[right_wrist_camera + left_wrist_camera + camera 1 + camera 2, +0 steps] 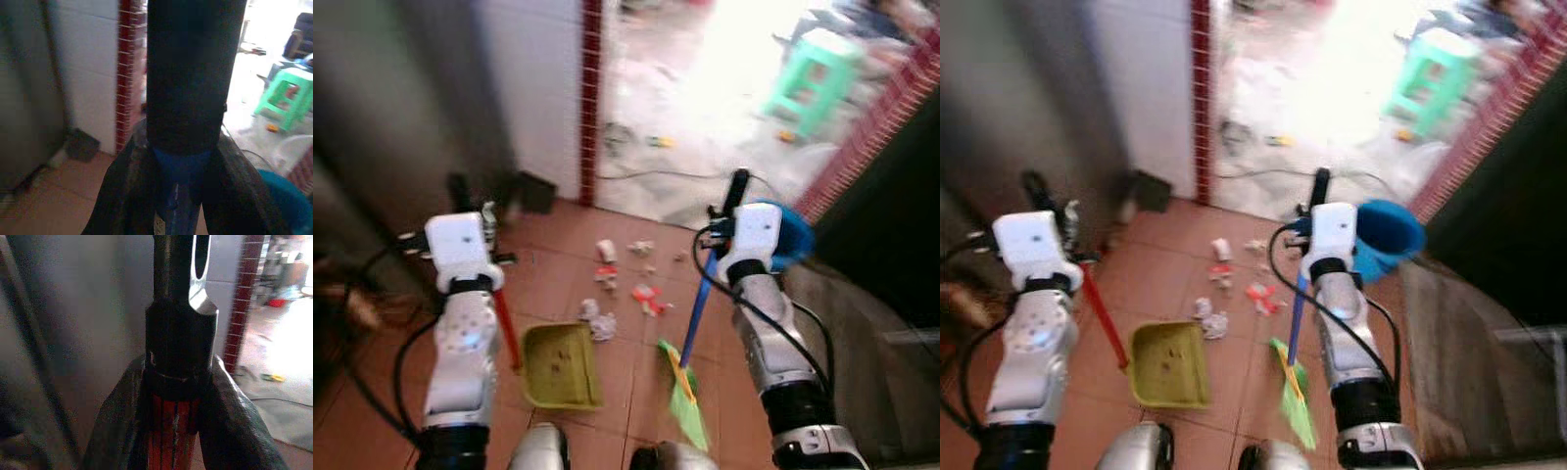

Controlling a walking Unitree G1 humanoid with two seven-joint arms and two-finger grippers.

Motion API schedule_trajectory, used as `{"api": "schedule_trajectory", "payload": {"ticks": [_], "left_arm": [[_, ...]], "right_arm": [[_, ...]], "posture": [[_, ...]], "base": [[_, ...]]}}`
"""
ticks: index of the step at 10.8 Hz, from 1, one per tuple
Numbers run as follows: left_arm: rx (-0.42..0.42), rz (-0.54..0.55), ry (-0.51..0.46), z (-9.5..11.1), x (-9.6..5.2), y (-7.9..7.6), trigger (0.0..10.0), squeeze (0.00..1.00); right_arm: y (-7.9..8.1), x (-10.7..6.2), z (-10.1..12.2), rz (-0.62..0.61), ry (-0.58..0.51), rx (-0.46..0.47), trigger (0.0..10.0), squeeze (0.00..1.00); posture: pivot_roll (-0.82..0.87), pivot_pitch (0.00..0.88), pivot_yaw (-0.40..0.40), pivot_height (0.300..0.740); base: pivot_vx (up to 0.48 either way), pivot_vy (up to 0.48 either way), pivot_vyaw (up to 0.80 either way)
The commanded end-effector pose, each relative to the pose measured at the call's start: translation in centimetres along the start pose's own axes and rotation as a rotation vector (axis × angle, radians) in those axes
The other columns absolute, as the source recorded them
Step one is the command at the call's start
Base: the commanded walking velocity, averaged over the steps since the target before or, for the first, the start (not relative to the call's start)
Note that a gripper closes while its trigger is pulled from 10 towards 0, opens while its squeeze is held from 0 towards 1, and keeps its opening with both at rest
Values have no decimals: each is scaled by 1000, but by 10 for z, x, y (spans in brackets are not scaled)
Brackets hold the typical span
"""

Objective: Sweep floor

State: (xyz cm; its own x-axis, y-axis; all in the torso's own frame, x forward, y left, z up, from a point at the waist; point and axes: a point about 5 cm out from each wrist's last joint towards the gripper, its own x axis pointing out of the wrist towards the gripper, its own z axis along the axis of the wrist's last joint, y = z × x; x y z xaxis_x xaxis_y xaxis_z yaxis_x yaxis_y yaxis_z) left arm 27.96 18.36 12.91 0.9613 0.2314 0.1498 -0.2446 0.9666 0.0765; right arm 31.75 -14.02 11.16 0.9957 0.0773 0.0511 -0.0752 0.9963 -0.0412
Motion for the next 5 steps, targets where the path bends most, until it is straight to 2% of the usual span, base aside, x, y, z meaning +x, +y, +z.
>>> {"api": "schedule_trajectory", "payload": {"ticks": [1,3,4,5], "left_arm": [[12,15,-48,8,0,3,10000,0],[30,17,-54,5,0,5,10000,0],[30,8,-46,3,1,3,10000,0],[40,-31,-27,-3,-1,-6,10000,0]], "right_arm": [[0,5,15,5,-67,3,10000,0],[1,5,18,15,-80,7,10000,0],[1,6,19,16,-86,4,10000,0],[0,7,20,11,-90,-5,10000,0]], "posture": [[30,70,-73,740],[34,78,-79,740],[34,78,-79,740],[34,78,-83,740]], "base": [[0,0,794],[0,0,794],[0,0,794],[0,0,794]]}}
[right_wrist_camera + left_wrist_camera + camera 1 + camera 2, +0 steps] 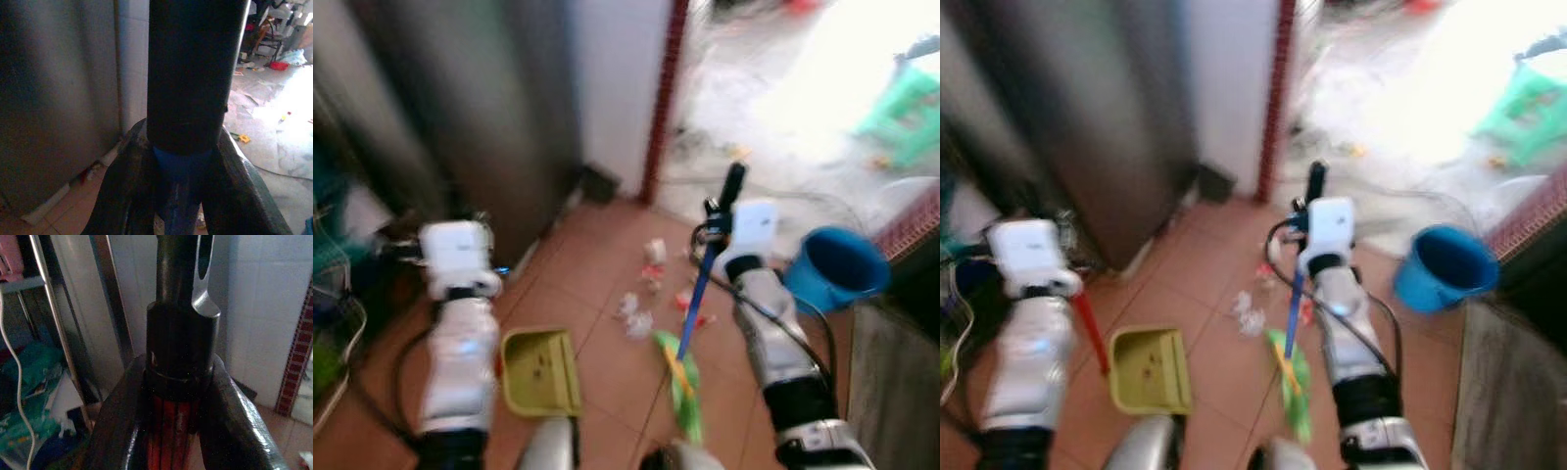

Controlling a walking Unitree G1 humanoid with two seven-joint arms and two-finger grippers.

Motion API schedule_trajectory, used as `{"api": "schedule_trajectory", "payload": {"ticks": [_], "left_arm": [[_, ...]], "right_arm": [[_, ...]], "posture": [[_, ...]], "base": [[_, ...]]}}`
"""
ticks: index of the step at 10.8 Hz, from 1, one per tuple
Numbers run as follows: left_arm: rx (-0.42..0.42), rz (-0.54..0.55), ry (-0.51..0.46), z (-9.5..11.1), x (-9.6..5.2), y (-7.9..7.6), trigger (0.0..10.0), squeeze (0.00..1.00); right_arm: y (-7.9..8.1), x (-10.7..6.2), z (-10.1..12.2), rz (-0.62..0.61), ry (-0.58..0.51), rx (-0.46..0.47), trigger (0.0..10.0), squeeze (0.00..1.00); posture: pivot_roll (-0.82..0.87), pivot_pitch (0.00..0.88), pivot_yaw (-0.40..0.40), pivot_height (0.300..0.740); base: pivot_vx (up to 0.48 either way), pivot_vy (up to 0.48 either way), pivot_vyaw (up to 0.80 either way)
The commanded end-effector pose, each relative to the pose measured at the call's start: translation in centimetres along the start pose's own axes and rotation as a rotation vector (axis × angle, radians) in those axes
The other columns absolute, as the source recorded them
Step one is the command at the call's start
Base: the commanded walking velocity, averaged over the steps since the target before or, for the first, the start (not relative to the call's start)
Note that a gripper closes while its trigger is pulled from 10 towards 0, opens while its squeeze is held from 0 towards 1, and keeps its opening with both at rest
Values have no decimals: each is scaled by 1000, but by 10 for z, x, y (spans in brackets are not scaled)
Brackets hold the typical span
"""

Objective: Sweep floor

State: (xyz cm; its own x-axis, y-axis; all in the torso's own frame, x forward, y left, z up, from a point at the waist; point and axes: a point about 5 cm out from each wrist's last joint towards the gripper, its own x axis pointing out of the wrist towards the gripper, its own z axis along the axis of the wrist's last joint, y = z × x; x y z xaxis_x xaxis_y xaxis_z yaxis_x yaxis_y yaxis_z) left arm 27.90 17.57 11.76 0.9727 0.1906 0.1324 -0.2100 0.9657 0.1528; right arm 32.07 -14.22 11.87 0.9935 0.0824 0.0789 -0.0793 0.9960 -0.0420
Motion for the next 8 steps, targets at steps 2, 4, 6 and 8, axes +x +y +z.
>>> {"api": "schedule_trajectory", "payload": {"ticks": [2,4,6,8], "left_arm": [[60,-61,-32,4,0,-11,10000,0],[82,-257,-43,1,-5,-27,10000,0],[101,-242,-22,-5,-7,-13,10000,0],[46,-74,-12,1,-2,9,10000,0]], "right_arm": [[2,5,13,7,-61,-3,10000,0],[-1,6,8,-13,-44,1,10000,0],[-1,8,9,-57,-55,25,10000,0],[-5,5,8,-66,-50,14,10000,0]], "posture": [[48,79,-95,740],[75,87,-116,740],[78,101,-87,740],[65,98,-98,740]], "base": [[0,0,794],[0,0,213],[0,0,0],[0,0,0]]}}
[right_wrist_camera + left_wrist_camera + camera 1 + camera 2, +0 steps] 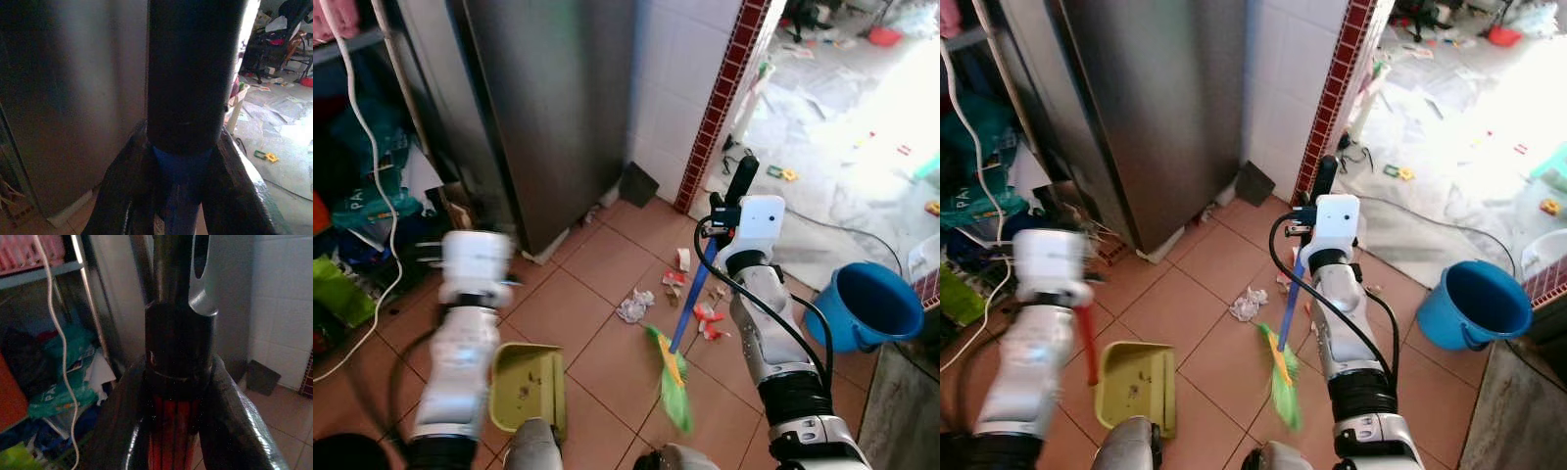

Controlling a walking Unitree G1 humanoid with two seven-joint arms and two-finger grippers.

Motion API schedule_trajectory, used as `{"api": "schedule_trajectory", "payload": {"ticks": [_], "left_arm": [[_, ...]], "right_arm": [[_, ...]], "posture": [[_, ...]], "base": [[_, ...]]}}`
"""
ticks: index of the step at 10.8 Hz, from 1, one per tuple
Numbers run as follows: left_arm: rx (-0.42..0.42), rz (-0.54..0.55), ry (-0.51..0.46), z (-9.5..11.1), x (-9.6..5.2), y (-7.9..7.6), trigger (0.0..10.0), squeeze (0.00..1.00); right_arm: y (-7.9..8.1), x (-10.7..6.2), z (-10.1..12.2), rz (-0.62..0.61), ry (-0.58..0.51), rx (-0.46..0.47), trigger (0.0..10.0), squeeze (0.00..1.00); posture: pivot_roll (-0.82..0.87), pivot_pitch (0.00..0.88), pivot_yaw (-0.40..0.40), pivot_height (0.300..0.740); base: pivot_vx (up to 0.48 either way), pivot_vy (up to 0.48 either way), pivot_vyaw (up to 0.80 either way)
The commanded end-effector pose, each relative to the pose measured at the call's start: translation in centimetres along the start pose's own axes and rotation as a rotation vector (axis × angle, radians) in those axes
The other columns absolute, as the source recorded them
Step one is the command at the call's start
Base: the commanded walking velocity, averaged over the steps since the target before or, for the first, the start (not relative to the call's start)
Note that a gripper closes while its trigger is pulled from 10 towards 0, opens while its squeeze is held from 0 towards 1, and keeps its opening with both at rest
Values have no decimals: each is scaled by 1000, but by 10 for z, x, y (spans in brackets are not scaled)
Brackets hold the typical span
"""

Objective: Sweep floor

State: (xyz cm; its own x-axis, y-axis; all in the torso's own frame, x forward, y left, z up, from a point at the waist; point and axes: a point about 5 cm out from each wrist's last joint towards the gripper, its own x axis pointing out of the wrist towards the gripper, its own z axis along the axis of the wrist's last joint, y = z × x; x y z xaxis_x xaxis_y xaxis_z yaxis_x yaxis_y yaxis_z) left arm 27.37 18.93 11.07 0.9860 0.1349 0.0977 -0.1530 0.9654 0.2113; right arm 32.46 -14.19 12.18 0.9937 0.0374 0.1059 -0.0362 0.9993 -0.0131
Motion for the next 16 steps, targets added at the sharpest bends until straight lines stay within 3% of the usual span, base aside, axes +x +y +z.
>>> {"api": "schedule_trajectory", "payload": {"ticks": [1,4,7,16], "left_arm": [[-33,-2,-64,13,1,2,10000,0],[-66,-35,-106,23,10,-5,10000,0],[-122,-50,-167,43,17,-12,10000,0],[-132,-56,-159,44,13,-11,10000,0]], "right_arm": [[-7,0,3,-17,-21,-23,10000,0],[-2,14,19,-8,-76,-22,10000,0],[-2,11,24,27,-113,-66,10000,0],[0,13,25,39,-126,-73,10000,0]], "posture": [[64,95,-107,740],[52,90,-94,740],[40,88,-93,740],[39,81,-92,740]], "base": [[0,0,0],[0,0,0],[188,0,0],[309,0,0]]}}
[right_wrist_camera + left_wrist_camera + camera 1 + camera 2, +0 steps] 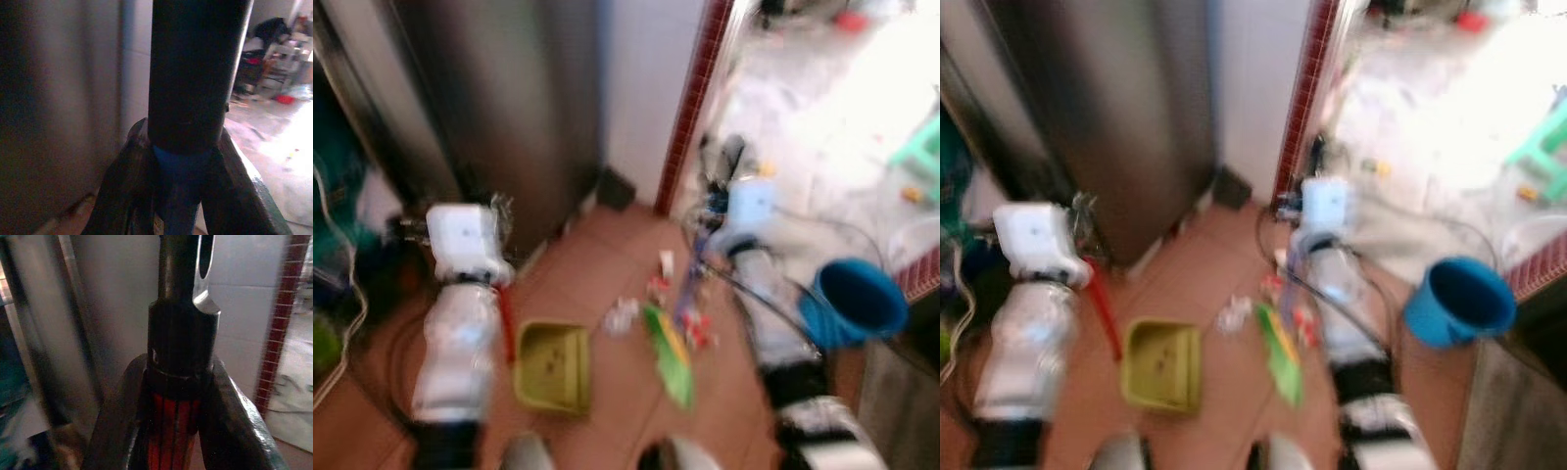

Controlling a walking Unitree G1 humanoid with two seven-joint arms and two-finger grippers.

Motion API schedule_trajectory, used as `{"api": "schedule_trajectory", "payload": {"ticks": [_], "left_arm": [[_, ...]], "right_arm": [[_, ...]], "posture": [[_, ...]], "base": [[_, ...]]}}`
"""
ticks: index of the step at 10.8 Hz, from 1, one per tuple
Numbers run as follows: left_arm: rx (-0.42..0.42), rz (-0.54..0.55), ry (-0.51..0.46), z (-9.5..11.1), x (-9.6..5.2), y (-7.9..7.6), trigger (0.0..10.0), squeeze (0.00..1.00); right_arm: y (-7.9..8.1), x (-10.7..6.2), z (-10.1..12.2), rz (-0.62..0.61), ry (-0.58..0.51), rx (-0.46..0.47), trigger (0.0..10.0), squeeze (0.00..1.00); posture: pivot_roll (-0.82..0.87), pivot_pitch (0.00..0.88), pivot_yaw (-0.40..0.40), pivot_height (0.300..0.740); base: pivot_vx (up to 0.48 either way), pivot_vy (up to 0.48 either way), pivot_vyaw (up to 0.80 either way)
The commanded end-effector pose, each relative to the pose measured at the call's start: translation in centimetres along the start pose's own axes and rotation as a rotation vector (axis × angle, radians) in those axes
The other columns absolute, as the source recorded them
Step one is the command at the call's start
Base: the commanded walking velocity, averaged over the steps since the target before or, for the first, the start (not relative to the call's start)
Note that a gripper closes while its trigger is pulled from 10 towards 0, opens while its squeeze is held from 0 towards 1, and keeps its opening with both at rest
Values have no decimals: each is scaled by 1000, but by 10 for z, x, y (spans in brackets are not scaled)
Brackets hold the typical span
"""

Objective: Sweep floor

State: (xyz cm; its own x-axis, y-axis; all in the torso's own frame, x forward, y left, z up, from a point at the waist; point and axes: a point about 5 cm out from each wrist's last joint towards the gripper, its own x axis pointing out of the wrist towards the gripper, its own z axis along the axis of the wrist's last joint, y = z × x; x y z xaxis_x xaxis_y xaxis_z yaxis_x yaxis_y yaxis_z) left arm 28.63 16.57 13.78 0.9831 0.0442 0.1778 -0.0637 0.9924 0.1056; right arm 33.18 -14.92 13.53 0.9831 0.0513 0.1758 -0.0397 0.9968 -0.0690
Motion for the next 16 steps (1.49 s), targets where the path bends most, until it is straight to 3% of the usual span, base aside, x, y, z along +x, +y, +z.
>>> {"api": "schedule_trajectory", "payload": {"ticks": [1,6,10,13,14,16], "left_arm": [[-11,16,-68,15,2,6,10000,0],[1,20,-78,20,3,9,10000,0],[63,105,-65,15,5,19,10000,0],[124,177,-60,3,11,20,10000,0],[143,190,-21,-12,17,15,10000,0],[164,192,-8,-19,22,10,10000,0]], "right_arm": [[7,6,13,27,-56,-18,10000,0],[7,9,14,25,-61,-23,10000,0],[6,14,19,25,-77,-24,10000,0],[7,13,20,25,-81,-25,10000,0],[4,10,20,12,-77,-24,10000,0],[1,6,18,5,-64,-17,10000,0]], "posture": [[39,80,-92,740],[39,75,-94,740],[39,69,-98,740],[18,83,-95,740],[-11,101,-95,740],[-26,113,-101,740]], "base": [[315,0,0],[227,0,0],[0,0,0],[0,0,0],[0,0,0],[0,0,0]]}}
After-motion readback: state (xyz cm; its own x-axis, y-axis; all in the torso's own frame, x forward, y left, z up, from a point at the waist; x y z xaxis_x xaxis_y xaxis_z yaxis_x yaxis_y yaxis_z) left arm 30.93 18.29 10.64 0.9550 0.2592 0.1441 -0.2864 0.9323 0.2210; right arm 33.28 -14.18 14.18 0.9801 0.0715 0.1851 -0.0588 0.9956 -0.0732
